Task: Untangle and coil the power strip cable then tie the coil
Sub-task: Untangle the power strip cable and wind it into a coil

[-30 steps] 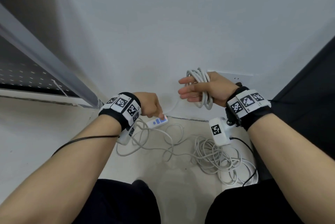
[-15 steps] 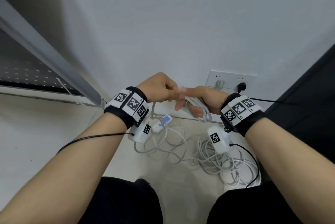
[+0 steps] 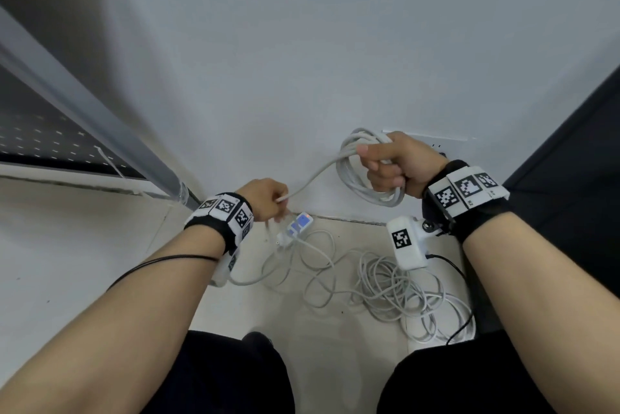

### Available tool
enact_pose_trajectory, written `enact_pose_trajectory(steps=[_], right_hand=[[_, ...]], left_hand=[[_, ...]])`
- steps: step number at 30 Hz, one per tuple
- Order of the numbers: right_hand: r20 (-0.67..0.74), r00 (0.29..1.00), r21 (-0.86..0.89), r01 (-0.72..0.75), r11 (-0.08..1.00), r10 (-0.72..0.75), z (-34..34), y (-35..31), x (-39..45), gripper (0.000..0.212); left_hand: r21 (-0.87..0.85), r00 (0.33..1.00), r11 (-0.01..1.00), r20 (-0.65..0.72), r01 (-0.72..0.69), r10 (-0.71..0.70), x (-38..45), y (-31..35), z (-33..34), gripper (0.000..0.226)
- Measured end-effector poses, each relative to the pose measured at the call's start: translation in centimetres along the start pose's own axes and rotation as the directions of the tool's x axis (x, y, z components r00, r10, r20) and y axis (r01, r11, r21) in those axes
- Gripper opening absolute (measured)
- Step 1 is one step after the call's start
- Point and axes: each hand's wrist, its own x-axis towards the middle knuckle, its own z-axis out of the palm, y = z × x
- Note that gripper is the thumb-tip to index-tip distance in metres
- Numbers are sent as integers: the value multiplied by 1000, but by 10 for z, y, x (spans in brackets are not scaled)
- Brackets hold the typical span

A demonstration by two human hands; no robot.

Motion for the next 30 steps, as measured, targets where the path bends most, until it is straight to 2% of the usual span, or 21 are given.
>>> enact_pose_trajectory(steps=[2,4,6,8,9,11,12,13,15,17,18,21,23,26,28,30], right_hand=[[-5,998,73,69,995,-68,-4,-6,-3,34],[-32,994,105,111,988,-108,-11,-13,-8,34],[-73,992,124,114,986,-105,-18,-16,-12,34],[-90,991,122,113,986,-103,-20,-16,-13,33],[-88,991,113,111,987,-102,-19,-16,-12,33],[-72,992,104,107,989,-99,-16,-17,-10,32],[-62,993,104,105,989,-99,-15,-18,-8,31],[-52,994,106,104,989,-99,-13,-18,-8,31],[-43,994,113,103,988,-99,-11,-18,-8,31],[-44,995,115,100,988,-95,-12,-16,-10,33],[-45,995,114,96,989,-92,-12,-16,-11,34],[-54,995,116,92,989,-87,-14,-14,-14,35],[-65,994,130,101,986,-93,-15,-14,-15,36],[-77,991,156,122,980,-111,-17,-17,-17,38],[-89,990,156,123,980,-110,-19,-18,-18,37],[-101,990,148,114,982,-100,-18,-18,-18,36]], left_hand=[[194,990,972,34,131,-140,4,-17,8,11],[375,952,898,104,230,-288,2,-37,12,24],[403,937,873,93,273,-336,-4,-52,6,19],[240,967,941,33,239,-254,-6,-59,-1,12],[122,984,977,6,177,-179,-5,-56,-1,17],[-92,999,994,0,53,-53,-3,-41,1,52],[-147,1000,989,1,6,-6,-2,-30,3,70],[-184,1000,983,4,-28,29,-1,-19,4,83],[-245,997,968,27,-59,68,3,0,6,92],[-305,993,949,66,-73,98,5,11,7,87],[-317,990,945,84,-84,116,6,13,9,77],[-347,986,932,91,-103,143,9,11,14,22],[-330,991,943,110,-37,78,11,1,17,17],[-52,976,992,192,113,-101,9,-27,23,12],[124,950,977,240,176,-202,4,-45,26,16],[155,939,965,244,210,-243,0,-57,25,14]])
